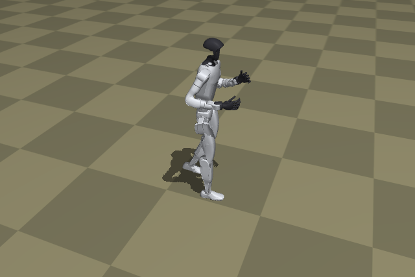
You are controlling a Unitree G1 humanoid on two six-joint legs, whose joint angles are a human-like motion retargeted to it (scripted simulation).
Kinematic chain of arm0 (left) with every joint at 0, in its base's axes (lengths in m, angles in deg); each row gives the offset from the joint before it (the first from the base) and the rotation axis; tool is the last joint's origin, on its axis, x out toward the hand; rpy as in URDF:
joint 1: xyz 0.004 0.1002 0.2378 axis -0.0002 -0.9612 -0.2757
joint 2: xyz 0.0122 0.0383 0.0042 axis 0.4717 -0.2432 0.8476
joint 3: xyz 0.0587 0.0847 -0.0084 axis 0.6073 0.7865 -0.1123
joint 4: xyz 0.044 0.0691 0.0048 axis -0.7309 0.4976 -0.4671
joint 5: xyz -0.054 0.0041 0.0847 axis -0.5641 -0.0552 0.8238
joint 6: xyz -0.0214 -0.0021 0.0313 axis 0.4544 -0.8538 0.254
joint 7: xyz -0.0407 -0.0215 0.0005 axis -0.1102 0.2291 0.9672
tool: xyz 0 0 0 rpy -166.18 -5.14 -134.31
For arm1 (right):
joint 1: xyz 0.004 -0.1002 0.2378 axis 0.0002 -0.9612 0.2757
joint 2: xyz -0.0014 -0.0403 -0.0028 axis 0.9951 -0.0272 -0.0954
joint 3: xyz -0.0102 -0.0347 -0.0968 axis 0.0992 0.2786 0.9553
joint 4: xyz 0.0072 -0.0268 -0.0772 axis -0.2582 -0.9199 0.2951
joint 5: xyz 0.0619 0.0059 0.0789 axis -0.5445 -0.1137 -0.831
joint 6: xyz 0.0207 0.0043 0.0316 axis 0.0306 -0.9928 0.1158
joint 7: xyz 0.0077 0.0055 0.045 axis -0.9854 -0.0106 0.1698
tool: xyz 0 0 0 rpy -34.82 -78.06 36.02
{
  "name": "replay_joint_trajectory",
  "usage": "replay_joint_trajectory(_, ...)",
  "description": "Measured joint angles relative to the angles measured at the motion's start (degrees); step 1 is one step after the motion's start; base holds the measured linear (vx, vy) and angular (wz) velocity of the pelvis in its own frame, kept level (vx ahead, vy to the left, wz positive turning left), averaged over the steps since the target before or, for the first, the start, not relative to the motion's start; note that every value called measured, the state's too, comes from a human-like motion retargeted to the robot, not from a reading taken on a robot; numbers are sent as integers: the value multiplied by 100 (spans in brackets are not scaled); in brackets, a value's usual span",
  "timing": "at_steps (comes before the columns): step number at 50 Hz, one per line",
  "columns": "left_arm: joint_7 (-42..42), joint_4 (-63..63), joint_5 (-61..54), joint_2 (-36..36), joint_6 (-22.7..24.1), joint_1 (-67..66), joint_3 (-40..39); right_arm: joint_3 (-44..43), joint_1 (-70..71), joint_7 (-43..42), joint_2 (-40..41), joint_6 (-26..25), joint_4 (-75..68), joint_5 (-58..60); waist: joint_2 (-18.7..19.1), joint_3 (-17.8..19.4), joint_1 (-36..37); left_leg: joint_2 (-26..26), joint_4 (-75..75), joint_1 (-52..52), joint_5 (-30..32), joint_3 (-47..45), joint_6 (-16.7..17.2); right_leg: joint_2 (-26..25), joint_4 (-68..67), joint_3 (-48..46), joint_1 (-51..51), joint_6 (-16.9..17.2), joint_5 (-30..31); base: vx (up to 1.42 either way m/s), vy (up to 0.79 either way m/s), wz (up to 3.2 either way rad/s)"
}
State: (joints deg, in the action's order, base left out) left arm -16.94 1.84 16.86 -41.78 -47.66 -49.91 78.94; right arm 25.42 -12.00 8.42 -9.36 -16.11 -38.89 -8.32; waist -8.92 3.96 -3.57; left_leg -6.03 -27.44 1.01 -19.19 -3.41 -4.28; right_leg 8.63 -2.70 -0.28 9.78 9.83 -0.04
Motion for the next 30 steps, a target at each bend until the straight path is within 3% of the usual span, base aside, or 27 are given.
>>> replay_joint_trajectory(3, -290, 211, 68, -199, 165, 1070, 302, 221, 538, -22, 24, 98, 86, -60, 376, 401, -298, 228, 958, -468, -799, 255, -65, -138, -398, 11, 209, 4, -367, -89, 22, 26)
replay_joint_trajectory(5, -510, 565, 240, -112, 379, 1727, 546, 589, 1209, -290, 168, 338, -130, -15, 622, 575, -438, 459, 575, -130, -1418, 129, 11, -123, -1323, -374, 530, -103, -957, -89, 22, 10)
replay_joint_trajectory(7, -778, 883, 345, 61, 224, 1956, 683, 995, 2008, -840, 516, 396, -575, 398, 671, 761, -286, 394, 599, 9, -1412, 128, -554, 71, -2591, -601, 776, -368, -1550, -85, 16, -37)
replay_joint_trajectory(10, -974, 952, 465, 320, 151, 1232, 439, 1202, 2766, -1335, 988, 528, -786, 758, 803, 756, 38, 440, 321, 540, -1137, -188, -494, 165, -4232, -560, 976, -654, -2210, -75, 12, -73)
replay_joint_trajectory(12, -862, 692, -101, 423, 258, 231, 34, 1230, 3068, -1379, 1323, 617, -549, 523, 857, 677, 400, 484, 817, 585, -681, -446, -384, 1, -4660, -368, 797, -661, -2344, -67, 6, -117)
replay_joint_trajectory(15, -489, 456, -1163, 533, 331, -1307, -660, 1158, 3389, -1330, 1589, 682, -42, 245, 968, 453, 991, 610, 1710, 572, 95, -720, -269, -319, -4569, -234, 186, -595, -2143, -68, -3, -113)
replay_joint_trajectory(18, 121, 508, -1753, 630, 215, -2750, -1445, 1040, 3704, -1172, 1464, 669, 318, 331, 1046, 157, 1489, 770, 2104, 821, 654, -965, 3, -517, -3783, -76, -545, -497, -1482, -74, -13, -90)
replay_joint_trajectory(20, 593, 532, -1897, 620, 221, -3672, -1901, 1079, 3907, -1032, 1339, 730, 512, 311, 1022, 96, 1633, 874, 1800, 1174, 667, -1155, 378, -517, -2656, 24, -1154, -425, -1703, -80, -19, -52)
replay_joint_trajectory(22, 782, 589, -1999, 476, 245, -4182, -2227, 1182, 4290, -969, 1237, 758, 541, 286, 889, 326, 1673, 812, 1459, 1514, 528, -1151, 381, -387, -1644, 119, -1496, -441, -2361, -91, -20, -33)
replay_joint_trajectory(24, 716, 694, -1913, 206, 215, -4258, -2365, 1329, 4630, -971, 1106, 744, 382, 188, 741, 734, 1641, 659, 614, 1909, 210, -901, 102, -203, -1270, 143, -1500, -608, -2696, -101, -15, -26)
replay_joint_trajectory(25, 613, 748, -1835, 55, 148, -4174, -2359, 1414, 4723, -981, 1022, 696, 255, 136, 664, 935, 1627, 523, 164, 2076, 55, -672, -175, -108, -1300, 171, -1363, -742, -2744, -101, -11, -25)
replay_joint_trajectory(27, 365, 695, -1399, -148, 15, -3837, -2249, 1476, 4515, -944, 766, 532, -11, 2, 561, 1221, 1558, 403, -1512, 2465, -374, -520, -376, -18, -1643, 250, -990, -879, -2619, -92, -10, -19)
replay_joint_trajectory(30, 226, 364, -595, -24, -145, -3051, -1817, 1323, 3735, -610, 356, 188, -192, 46, 344, 1237, 1376, 487, -3316, 2526, -711, -802, -697, 2, -1677, 243, -491, -787, -2155, -79, -15, 9)
